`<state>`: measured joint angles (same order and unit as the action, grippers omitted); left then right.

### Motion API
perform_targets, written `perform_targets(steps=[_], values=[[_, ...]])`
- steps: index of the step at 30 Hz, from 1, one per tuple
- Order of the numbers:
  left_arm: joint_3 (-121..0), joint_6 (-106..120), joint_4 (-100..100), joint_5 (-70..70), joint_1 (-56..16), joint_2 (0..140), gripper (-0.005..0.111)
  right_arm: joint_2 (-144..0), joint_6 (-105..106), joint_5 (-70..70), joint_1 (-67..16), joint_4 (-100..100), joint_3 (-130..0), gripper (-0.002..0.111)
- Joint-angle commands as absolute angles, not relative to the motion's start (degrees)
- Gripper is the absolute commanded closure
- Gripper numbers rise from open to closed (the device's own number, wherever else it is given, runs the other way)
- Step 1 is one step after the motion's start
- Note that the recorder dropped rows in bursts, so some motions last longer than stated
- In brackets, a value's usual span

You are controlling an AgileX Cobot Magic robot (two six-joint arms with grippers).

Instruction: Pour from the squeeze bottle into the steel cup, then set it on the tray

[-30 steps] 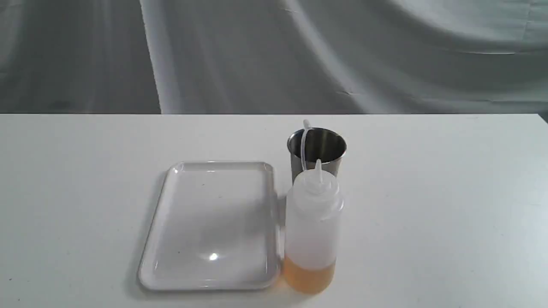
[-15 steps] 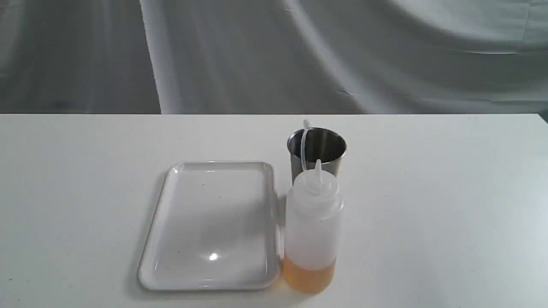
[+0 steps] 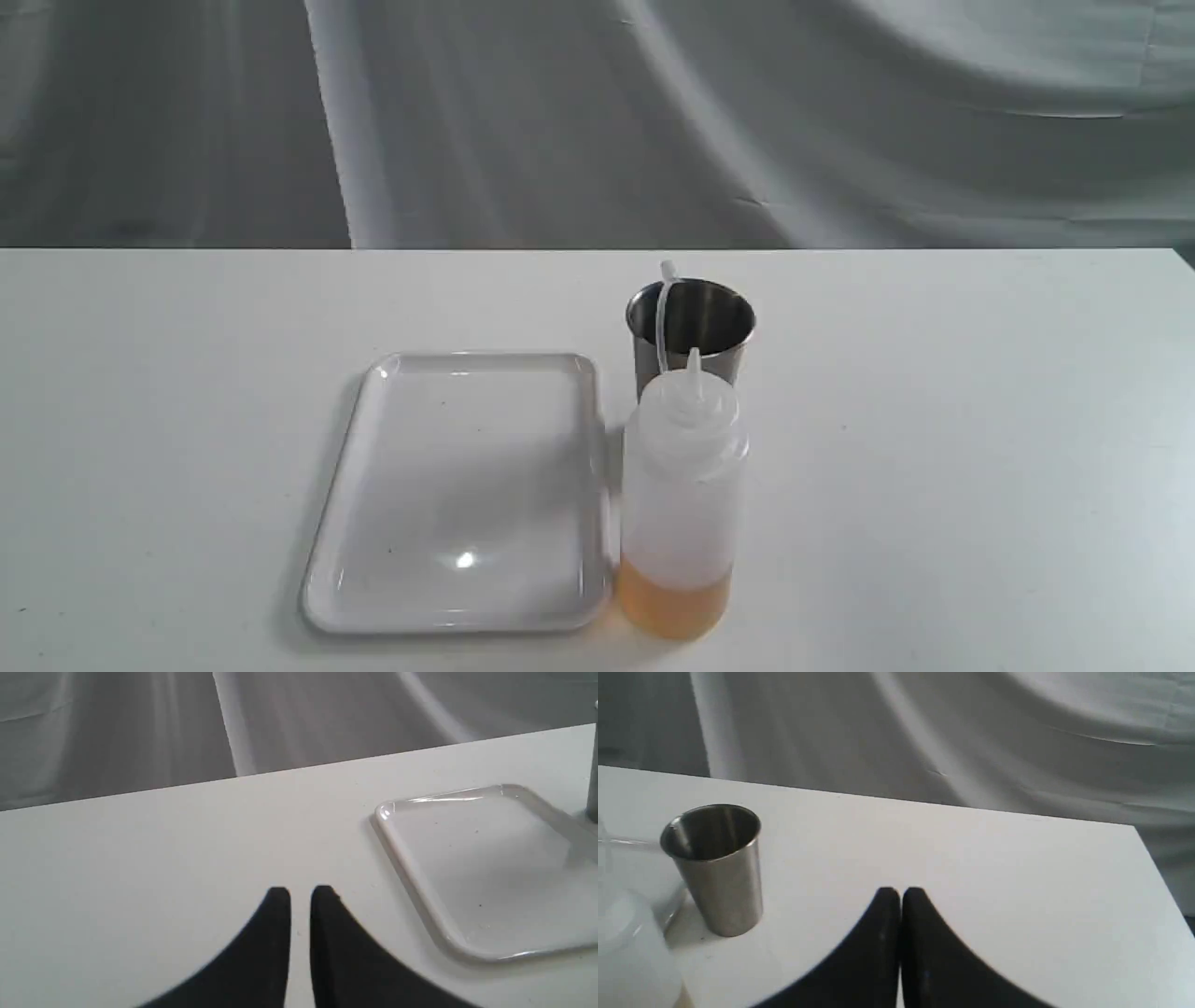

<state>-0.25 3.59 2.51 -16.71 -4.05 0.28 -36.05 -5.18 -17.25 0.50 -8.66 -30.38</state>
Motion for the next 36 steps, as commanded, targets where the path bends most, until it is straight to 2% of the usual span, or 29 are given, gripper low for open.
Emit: perform_targets(steps=[1,12,19,23,29,36], values=[[0.0,3.5,2.5,-16.3,-4.2,0.0,0.098,-38.7,-5.1,-12.3,-2.3,-9.0,-30.7,0.108],[0.0,3.5,2.5,-16.3,-4.2,0.0,0.098,-55.6,-4.3,1.1,-14.3,-8.5,-30.7,0.108],[0.0,3.5,2.5,-16.3,-4.2,0.0,0.098,-65.1,3.3,3.2,-24.4,0.0,-30.5,0.108],[0.0,3.5,2.5,-16.3,-4.2,0.0,0.098,-68.4,5.6,10.4,-29.0,4.2,-26.5,0.108],[0.0,3.5,2.5,-16.3,-4.2,0.0,0.098,-70.4,9.4,17.6,-32.6,8.9,-19.5,0.108],[0.0,3.5,2.5,-16.3,-4.2,0.0,0.098,-78.3,10.7,26.4,-32.6,11.6,-17.1,0.108]])
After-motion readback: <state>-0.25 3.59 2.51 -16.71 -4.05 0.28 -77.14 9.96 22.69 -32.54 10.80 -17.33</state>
